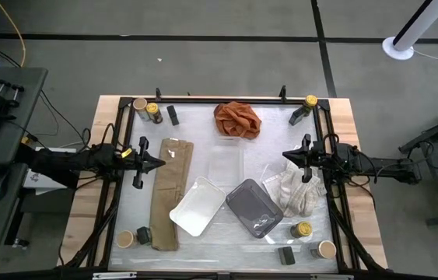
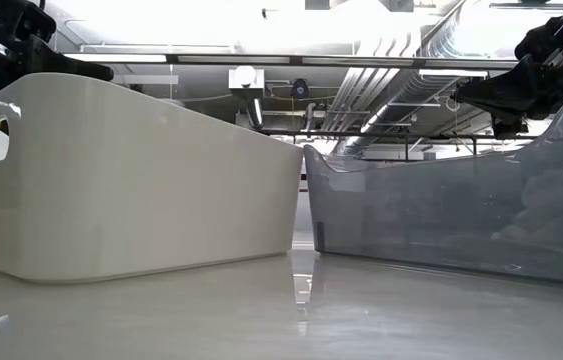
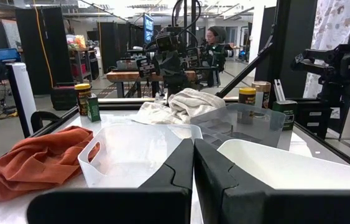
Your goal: Sort spices by type
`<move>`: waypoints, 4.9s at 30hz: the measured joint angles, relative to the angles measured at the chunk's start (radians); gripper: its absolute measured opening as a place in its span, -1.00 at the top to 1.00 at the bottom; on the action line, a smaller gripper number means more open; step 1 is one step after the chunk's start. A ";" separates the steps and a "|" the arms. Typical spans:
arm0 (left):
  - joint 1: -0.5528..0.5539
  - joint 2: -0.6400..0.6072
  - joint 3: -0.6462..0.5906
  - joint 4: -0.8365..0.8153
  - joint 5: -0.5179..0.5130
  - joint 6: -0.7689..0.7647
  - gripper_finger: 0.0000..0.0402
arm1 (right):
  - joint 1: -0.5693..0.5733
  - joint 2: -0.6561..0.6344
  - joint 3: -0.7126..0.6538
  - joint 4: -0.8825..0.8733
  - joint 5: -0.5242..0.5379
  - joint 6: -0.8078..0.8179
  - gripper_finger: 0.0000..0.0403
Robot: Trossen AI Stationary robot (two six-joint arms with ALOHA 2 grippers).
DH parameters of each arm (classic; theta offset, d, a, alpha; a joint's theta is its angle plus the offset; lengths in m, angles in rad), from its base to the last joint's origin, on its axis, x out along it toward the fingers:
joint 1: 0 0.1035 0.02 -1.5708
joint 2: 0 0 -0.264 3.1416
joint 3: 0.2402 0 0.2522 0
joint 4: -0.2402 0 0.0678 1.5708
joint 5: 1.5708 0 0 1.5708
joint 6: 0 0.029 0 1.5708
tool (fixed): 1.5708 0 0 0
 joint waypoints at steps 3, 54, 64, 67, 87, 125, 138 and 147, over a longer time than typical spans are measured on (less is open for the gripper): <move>0.000 0.000 0.000 0.000 0.000 0.000 1.00 | 0.000 0.000 0.000 0.000 0.000 0.000 0.98; 0.878 1.406 1.015 -0.564 0.255 -0.787 0.95 | 0.000 0.000 0.000 0.000 0.000 0.000 0.98; 0.891 1.407 1.015 -0.499 0.107 -0.741 0.95 | 0.000 0.000 0.000 0.000 0.000 0.000 0.98; 0.906 1.407 1.015 -0.499 0.097 -0.697 0.92 | 0.000 0.000 0.000 0.000 0.000 0.000 0.98; 0.923 1.407 1.015 -0.486 0.164 -0.636 -0.30 | 0.000 0.000 0.000 0.000 0.000 0.000 0.98; 0.644 1.650 1.014 -0.604 -0.511 -1.087 -0.22 | 0.000 0.000 0.000 0.000 0.000 0.000 0.98; 0.654 1.724 1.014 -0.590 -0.565 -1.136 -0.17 | 0.000 0.000 0.000 0.000 0.000 0.000 0.98; 0.659 1.724 1.014 -0.533 -0.529 -1.048 0.54 | 0.000 0.000 0.000 0.000 0.000 0.000 0.98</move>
